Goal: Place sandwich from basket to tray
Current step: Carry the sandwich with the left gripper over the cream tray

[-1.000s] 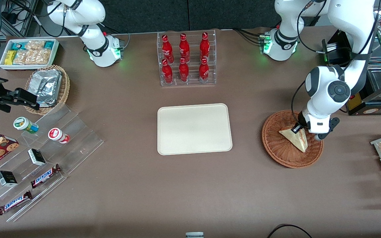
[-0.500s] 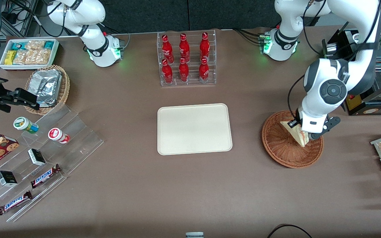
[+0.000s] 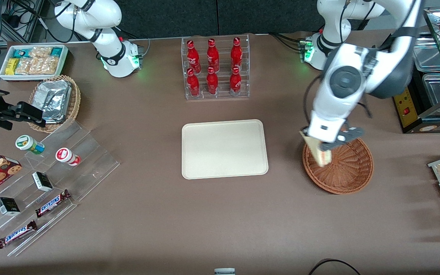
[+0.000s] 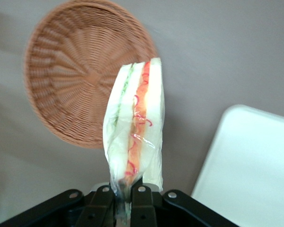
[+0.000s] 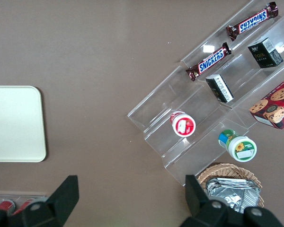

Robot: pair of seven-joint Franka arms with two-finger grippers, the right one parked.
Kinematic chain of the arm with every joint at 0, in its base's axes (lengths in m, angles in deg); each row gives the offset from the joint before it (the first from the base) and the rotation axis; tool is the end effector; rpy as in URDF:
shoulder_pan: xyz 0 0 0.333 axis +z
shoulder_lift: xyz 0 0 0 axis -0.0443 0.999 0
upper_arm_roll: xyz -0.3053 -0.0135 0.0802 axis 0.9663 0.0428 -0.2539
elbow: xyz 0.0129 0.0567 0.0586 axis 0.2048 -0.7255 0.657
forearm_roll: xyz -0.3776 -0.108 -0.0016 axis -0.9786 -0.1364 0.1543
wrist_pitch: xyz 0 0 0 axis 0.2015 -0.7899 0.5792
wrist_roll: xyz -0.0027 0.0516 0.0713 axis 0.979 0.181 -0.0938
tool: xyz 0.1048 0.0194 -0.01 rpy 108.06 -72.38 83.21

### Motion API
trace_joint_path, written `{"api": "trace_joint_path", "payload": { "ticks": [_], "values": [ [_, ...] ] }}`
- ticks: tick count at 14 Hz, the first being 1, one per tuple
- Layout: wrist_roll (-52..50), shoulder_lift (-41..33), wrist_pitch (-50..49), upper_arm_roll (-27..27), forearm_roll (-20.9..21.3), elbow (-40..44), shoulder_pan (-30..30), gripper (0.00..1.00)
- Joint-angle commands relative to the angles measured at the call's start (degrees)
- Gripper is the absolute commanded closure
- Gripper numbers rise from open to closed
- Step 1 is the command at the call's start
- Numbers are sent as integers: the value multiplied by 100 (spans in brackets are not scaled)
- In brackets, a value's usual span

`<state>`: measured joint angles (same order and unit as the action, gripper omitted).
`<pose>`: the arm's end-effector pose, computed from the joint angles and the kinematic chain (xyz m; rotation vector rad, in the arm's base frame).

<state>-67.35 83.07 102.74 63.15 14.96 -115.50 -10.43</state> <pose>0.5179 -0.2571 0.4309 -2.9435 -0.4404 0.0641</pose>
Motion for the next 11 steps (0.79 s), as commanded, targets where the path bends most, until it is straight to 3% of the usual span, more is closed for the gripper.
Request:
{"api": "trace_joint_path", "payload": {
  "ticks": [1, 5, 8, 11],
  "values": [
    [-205, 329, -219, 730, 251, 383, 24, 96],
    [-469, 1092, -228, 1522, 304, 988, 24, 96],
    [-679, 1909, -228, 1550, 585, 1682, -606, 96],
    [-1250, 2762, -219, 1550, 1173, 2298, -1073, 95]
  ]
}}
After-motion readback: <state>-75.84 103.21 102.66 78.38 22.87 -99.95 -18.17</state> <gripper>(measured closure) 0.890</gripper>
